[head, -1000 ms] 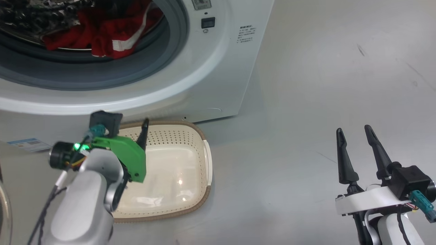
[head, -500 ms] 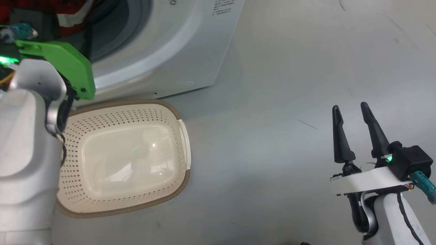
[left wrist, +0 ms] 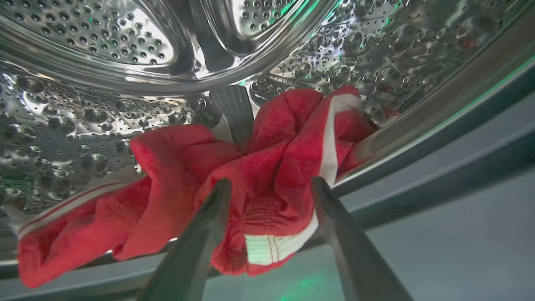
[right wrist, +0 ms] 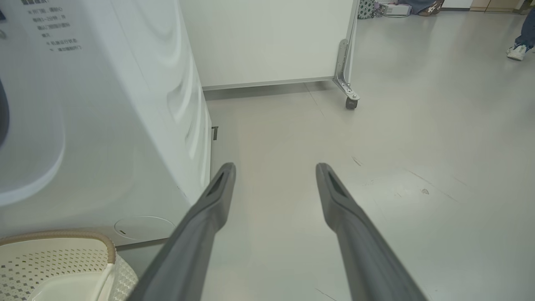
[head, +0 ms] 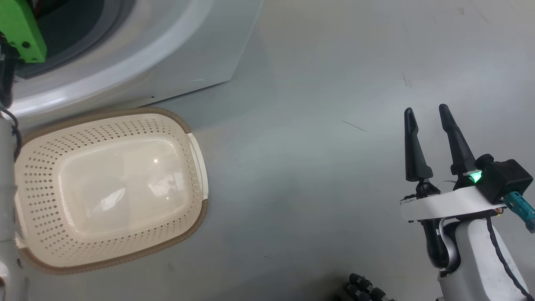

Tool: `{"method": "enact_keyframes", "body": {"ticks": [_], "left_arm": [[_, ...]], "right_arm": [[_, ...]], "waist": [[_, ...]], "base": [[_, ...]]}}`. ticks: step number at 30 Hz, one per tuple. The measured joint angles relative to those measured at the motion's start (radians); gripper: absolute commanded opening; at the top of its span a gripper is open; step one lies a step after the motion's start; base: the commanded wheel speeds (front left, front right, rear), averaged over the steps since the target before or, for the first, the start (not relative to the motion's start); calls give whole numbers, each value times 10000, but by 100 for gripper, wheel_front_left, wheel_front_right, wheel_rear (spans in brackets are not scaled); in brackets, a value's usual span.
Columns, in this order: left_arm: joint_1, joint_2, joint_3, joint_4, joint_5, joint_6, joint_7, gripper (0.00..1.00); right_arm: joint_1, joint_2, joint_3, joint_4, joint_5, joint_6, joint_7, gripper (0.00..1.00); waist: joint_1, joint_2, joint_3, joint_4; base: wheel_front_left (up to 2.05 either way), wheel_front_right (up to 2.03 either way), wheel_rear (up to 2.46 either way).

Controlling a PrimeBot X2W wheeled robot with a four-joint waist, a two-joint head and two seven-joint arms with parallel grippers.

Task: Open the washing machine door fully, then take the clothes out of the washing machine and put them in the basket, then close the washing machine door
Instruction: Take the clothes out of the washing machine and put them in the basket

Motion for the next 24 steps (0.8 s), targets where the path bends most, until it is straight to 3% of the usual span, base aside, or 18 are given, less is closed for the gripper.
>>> {"method": "enact_keyframes", "body": {"ticks": [5, 10, 11, 12, 13, 24], "left_arm": [[-324, 192, 127, 523, -44, 27, 481, 100], [-599, 305, 232, 917, -36, 326, 612, 100], [-655, 305, 234, 997, -29, 357, 619, 49], [-694, 305, 242, 1058, -31, 359, 619, 18], [-734, 305, 255, 1126, -31, 370, 629, 0], [-794, 426, 247, 1626, 21, 456, 443, 0]], "right_arm": [[-156, 21, 56, 111, 8, 79, 0, 100], [-241, 40, 31, 192, 15, 79, 0, 100], [-243, 40, 19, 207, 15, 79, 0, 100], [-243, 42, 17, 221, 15, 79, 0, 100], [-246, 42, 17, 244, 15, 79, 0, 100], [-406, 58, 25, 341, 15, 94, 0, 100]], "waist": [[0, 0, 236, -254], [0, 0, 401, -455], [0, 0, 419, -481], [0, 0, 430, -500], [0, 0, 436, -516], [0, 0, 322, -612]], "base": [[0, 0, 0], [0, 0, 0], [0, 0, 0], [0, 0, 0], [0, 0, 0], [0, 0, 0]]}}
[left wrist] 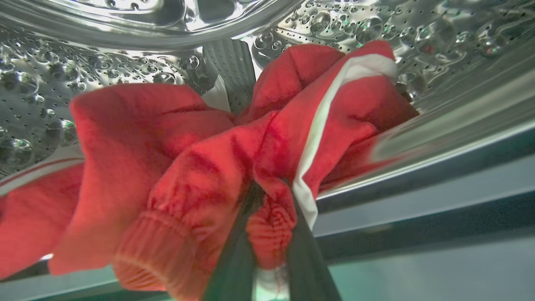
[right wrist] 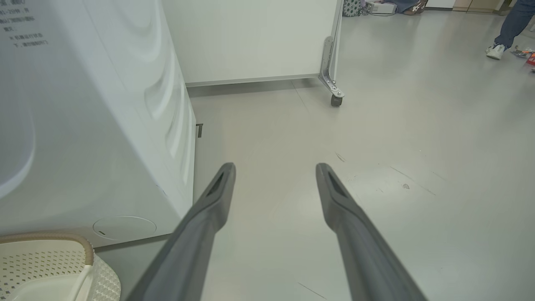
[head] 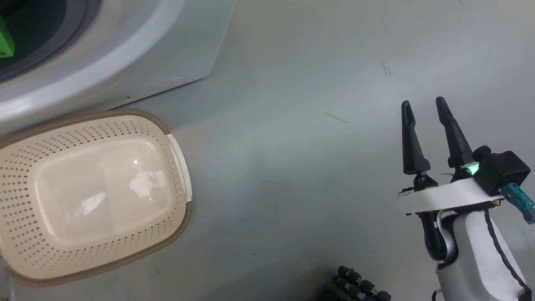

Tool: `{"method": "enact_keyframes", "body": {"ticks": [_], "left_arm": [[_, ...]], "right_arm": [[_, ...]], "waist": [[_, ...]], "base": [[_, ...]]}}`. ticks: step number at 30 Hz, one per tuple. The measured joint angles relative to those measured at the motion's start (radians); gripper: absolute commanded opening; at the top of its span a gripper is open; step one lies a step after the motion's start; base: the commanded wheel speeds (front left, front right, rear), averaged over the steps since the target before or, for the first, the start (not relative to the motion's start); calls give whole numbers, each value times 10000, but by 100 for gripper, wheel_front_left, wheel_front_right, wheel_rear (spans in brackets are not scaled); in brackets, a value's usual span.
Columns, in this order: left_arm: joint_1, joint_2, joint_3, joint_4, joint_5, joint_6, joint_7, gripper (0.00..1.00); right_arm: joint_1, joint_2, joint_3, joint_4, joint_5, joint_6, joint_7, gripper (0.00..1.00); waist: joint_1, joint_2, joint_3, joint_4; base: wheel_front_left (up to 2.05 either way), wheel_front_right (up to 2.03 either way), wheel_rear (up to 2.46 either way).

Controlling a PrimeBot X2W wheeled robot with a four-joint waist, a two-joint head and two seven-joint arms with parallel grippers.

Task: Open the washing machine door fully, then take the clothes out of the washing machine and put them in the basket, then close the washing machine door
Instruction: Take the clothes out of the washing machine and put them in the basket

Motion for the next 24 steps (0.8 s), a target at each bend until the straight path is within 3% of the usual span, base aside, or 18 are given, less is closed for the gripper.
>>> {"method": "enact_keyframes", "body": {"ticks": [15, 24], "left_arm": [[390, -399, 136, -382, 63, 73, -2293, 0], [1476, -999, 199, -1001, -42, 75, -4038, 0]], "right_arm": [[4, -2, -360, -35, -61, -6, 0, 100], [30, -4, -635, -104, -217, -6, 0, 100]], "waist": [[0, 0, -208, 458], [0, 0, -469, 916]], "base": [[0, 0, 0], [0, 0, 0]]}}
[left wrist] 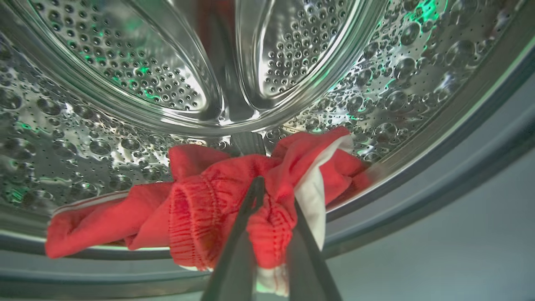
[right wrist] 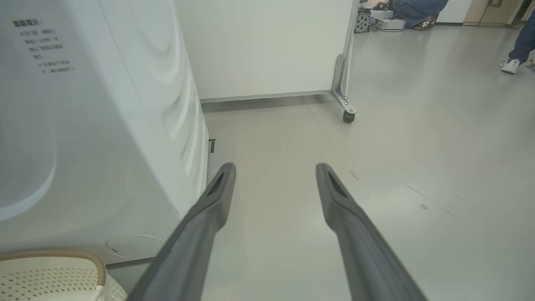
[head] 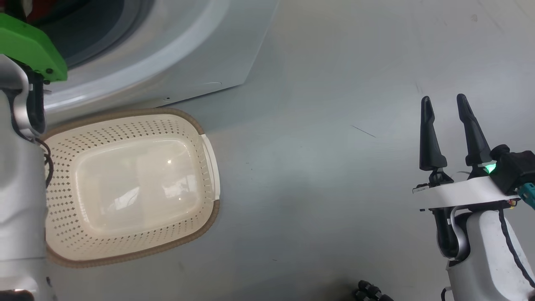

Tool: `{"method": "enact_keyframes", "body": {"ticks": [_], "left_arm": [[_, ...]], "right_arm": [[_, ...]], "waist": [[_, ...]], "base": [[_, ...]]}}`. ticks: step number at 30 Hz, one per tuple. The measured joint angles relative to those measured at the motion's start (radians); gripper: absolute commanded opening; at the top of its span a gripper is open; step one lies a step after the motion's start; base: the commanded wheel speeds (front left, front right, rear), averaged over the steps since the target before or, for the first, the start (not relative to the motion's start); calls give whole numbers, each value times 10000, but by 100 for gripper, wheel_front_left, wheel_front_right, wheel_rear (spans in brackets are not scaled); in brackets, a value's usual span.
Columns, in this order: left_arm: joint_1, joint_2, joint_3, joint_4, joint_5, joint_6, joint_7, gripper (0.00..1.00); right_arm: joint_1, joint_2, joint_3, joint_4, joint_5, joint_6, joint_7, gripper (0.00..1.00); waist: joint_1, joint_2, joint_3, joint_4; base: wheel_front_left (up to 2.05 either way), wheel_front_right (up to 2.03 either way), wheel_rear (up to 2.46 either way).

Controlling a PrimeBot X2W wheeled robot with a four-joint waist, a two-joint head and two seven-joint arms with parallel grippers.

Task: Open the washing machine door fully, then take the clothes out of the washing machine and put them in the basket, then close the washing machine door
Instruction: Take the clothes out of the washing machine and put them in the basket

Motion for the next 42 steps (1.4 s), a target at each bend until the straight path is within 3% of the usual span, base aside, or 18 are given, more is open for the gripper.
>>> {"method": "enact_keyframes", "body": {"ticks": [22, 42], "left_arm": [[3086, -955, -464, -1848, 276, 186, -3331, 0], [5370, -1227, -1034, -4631, 803, 456, -3547, 0]], "right_arm": [[509, -82, -299, 44, -583, 6, 0, 100], [1484, -171, -366, 182, -867, 71, 0, 100]], "waist": [[0, 0, -1303, 1184], [0, 0, -2979, 2223]], "base": [[0, 0, 0], [0, 0, 0]]}}
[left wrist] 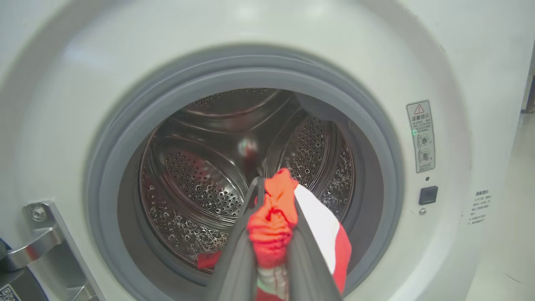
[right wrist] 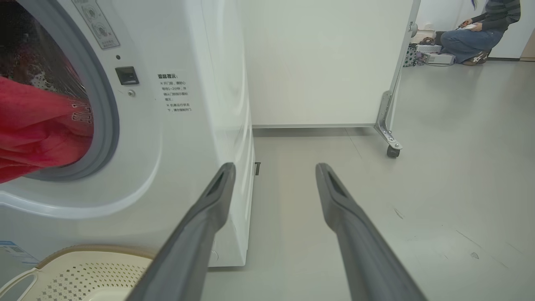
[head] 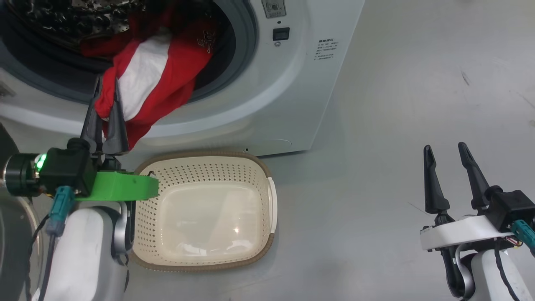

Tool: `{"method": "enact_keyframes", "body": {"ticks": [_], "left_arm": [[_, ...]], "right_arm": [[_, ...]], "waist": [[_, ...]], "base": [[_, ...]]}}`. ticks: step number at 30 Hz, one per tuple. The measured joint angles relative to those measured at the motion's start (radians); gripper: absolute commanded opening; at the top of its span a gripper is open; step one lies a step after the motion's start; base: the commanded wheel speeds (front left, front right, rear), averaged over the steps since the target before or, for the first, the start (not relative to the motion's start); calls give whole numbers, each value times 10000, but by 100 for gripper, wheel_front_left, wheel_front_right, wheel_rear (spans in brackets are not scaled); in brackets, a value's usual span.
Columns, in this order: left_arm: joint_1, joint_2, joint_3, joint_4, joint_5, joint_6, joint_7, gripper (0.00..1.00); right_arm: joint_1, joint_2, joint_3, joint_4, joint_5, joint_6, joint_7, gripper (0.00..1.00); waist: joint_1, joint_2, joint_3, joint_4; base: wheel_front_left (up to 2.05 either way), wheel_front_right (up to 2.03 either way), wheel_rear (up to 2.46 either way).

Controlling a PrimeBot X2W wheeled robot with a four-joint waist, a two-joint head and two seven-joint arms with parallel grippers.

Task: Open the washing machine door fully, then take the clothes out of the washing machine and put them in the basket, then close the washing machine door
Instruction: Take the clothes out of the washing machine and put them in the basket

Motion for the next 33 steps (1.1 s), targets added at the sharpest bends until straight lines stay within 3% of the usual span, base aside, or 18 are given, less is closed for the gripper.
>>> {"method": "enact_keyframes", "body": {"ticks": [12, 19, 33], "left_arm": [[1417, -46, -460, -1116, 27, 84, 414, 0], [2312, -155, -725, -629, -431, 86, 1114, 0], [2373, -192, -1035, 1283, -955, 33, 1837, 0]], "right_arm": [[360, 8, 136, -25, -96, 2, 0, 100], [360, 13, 288, -173, -96, 33, 0, 100], [126, 31, 426, -313, -67, 94, 0, 100]], "waist": [[0, 0, -502, 413], [0, 0, -299, 345], [0, 0, 338, -157]], "base": [[0, 0, 0], [0, 0, 0], [0, 0, 0]]}}
